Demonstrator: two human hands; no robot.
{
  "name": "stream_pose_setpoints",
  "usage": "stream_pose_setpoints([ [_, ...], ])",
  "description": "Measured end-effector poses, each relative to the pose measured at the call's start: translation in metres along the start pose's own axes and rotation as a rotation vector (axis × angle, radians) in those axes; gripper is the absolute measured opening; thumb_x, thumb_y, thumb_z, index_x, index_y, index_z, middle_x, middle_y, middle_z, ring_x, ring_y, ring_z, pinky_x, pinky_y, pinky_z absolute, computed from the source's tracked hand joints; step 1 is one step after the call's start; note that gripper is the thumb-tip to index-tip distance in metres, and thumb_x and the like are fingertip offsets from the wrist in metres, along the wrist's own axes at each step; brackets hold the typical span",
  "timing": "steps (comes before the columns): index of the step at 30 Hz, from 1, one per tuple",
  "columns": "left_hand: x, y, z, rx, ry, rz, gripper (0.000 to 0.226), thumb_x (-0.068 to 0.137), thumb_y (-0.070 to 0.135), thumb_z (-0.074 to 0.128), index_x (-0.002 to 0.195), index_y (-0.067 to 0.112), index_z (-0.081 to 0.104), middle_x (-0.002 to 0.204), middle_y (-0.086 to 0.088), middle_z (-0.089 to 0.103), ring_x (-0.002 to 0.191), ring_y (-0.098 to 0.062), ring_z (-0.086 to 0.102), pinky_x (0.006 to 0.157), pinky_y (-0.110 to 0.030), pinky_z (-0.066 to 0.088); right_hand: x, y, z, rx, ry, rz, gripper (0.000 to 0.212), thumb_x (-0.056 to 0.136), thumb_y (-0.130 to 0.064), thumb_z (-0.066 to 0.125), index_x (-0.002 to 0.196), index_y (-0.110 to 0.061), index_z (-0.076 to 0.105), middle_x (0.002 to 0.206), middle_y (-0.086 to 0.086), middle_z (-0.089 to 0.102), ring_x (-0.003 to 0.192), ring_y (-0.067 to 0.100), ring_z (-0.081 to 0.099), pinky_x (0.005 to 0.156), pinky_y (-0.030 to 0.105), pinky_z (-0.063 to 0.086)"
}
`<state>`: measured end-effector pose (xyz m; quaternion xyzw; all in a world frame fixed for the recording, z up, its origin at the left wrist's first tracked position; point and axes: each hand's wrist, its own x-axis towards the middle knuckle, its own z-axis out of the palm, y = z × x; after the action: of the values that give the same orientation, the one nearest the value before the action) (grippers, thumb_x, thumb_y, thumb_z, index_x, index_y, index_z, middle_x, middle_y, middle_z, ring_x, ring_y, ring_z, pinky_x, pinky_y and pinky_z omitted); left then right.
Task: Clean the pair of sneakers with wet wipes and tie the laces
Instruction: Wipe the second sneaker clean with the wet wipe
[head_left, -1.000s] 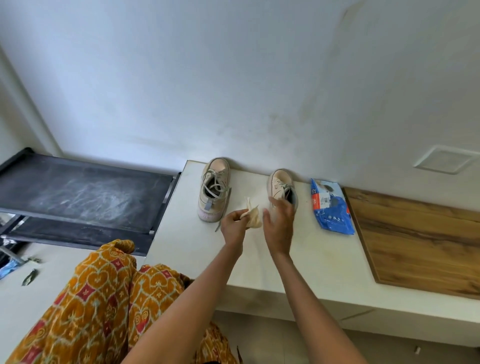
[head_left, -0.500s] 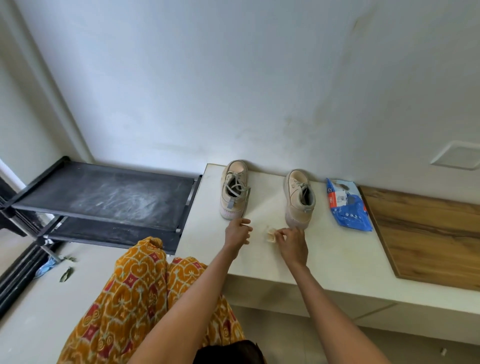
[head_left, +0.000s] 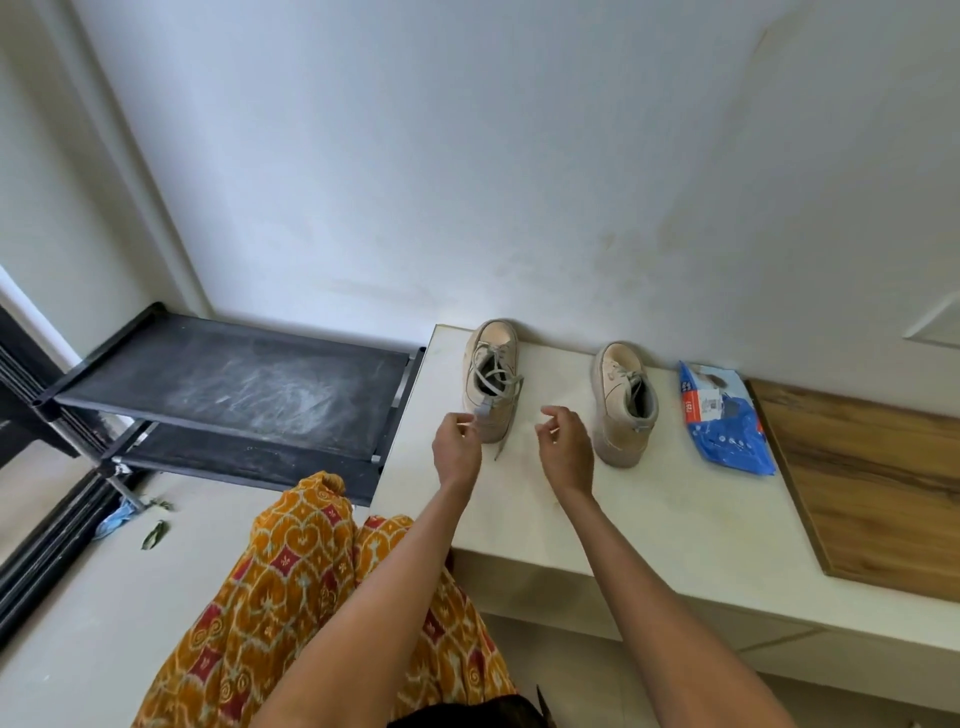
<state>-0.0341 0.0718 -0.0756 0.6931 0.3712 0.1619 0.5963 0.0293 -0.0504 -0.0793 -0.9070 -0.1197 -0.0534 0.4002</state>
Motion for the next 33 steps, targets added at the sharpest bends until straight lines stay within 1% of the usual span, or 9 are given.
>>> stream_pose_setpoints([
  [3,0.013,0.012,0.004,-0.053,0.106,0.047,0.016,0.094,0.013,0.052,0.109,0.008,0.053,0.104,-0.008,0.058,0.089,-0.017,0.055,0.072,-0.023,0.042,0.021,-0.014,0.028,-0.077,-0.218,0.136,0.053,0.09,-0.015,0.056,0.14,-0.012,0.038,0.128,0.01,0.048,0.116,0.027,0.052,0.091,0.036,0.044],
  [5,0.024,0.02,0.007,-0.068,0.117,0.086,0.015,0.094,0.015,0.052,0.109,0.01,0.053,0.103,-0.006,0.057,0.085,-0.014,0.054,0.068,-0.02,0.043,0.035,-0.024,0.037,-0.088,-0.334,0.261,0.067,0.088,-0.014,0.055,0.147,-0.01,0.022,0.141,0.014,0.031,0.125,0.032,0.044,0.096,0.037,0.041],
  [8,0.038,0.024,0.009,-0.041,0.082,0.128,0.017,0.095,0.018,0.051,0.111,0.013,0.054,0.105,-0.008,0.058,0.091,-0.018,0.059,0.077,-0.032,0.051,0.057,-0.036,0.04,0.004,-0.425,0.283,0.07,0.079,-0.013,0.055,0.143,-0.011,0.027,0.136,0.016,0.028,0.123,0.034,0.044,0.101,0.035,0.042],
  [10,0.044,0.022,0.008,-0.025,0.066,0.13,0.024,0.095,0.012,0.05,0.119,0.012,0.052,0.105,-0.008,0.058,0.09,-0.018,0.059,0.077,-0.03,0.05,0.069,-0.039,0.041,0.002,-0.478,0.247,0.07,0.075,-0.018,0.054,0.141,-0.013,0.031,0.134,0.015,0.028,0.123,0.033,0.043,0.105,0.038,0.039],
  [14,0.048,0.021,-0.002,0.019,0.033,0.231,0.046,0.091,0.001,0.048,0.133,0.018,0.044,0.098,-0.006,0.058,0.083,-0.015,0.056,0.071,-0.022,0.04,0.075,-0.027,0.045,-0.016,-0.358,0.274,0.055,0.087,-0.014,0.054,0.136,-0.011,0.03,0.137,0.013,0.029,0.116,0.034,0.049,0.097,0.042,0.043],
  [18,0.057,0.021,-0.011,0.26,-0.103,0.478,0.036,0.092,0.007,0.053,0.125,0.021,0.058,0.095,0.001,0.052,0.073,-0.006,0.058,0.061,-0.011,0.037,0.071,-0.009,0.049,-0.105,-0.344,0.241,0.064,0.088,-0.018,0.057,0.143,-0.018,0.025,0.135,0.013,0.03,0.114,0.035,0.051,0.092,0.039,0.043],
  [22,0.066,0.025,-0.016,0.462,-0.156,0.578,0.017,0.09,0.017,0.061,0.103,0.013,0.072,0.093,-0.004,0.055,0.078,-0.02,0.057,0.064,-0.025,0.04,0.072,0.0,0.051,-0.263,-0.389,0.131,0.035,0.092,-0.019,0.048,0.126,-0.018,0.057,0.119,0.015,0.048,0.109,0.034,0.055,0.085,0.036,0.045],
  [29,0.066,0.034,-0.017,0.653,-0.244,0.591,0.021,0.093,0.023,0.054,0.098,0.008,0.067,0.096,-0.007,0.057,0.084,-0.024,0.057,0.064,-0.029,0.038,0.064,-0.004,0.052,-0.457,-0.241,0.071,0.021,0.088,-0.008,0.051,0.1,-0.006,0.068,0.107,0.013,0.065,0.1,0.03,0.061,0.073,0.032,0.046],
  [33,0.061,0.039,-0.012,0.408,-0.124,0.418,0.014,0.09,0.021,0.059,0.087,0.009,0.065,0.087,-0.002,0.063,0.078,-0.019,0.059,0.064,-0.027,0.044,0.056,0.0,0.046,-0.504,-0.179,0.019,0.019,0.089,0.0,0.043,0.103,-0.004,0.055,0.103,0.014,0.066,0.097,0.033,0.061,0.068,0.033,0.041],
])
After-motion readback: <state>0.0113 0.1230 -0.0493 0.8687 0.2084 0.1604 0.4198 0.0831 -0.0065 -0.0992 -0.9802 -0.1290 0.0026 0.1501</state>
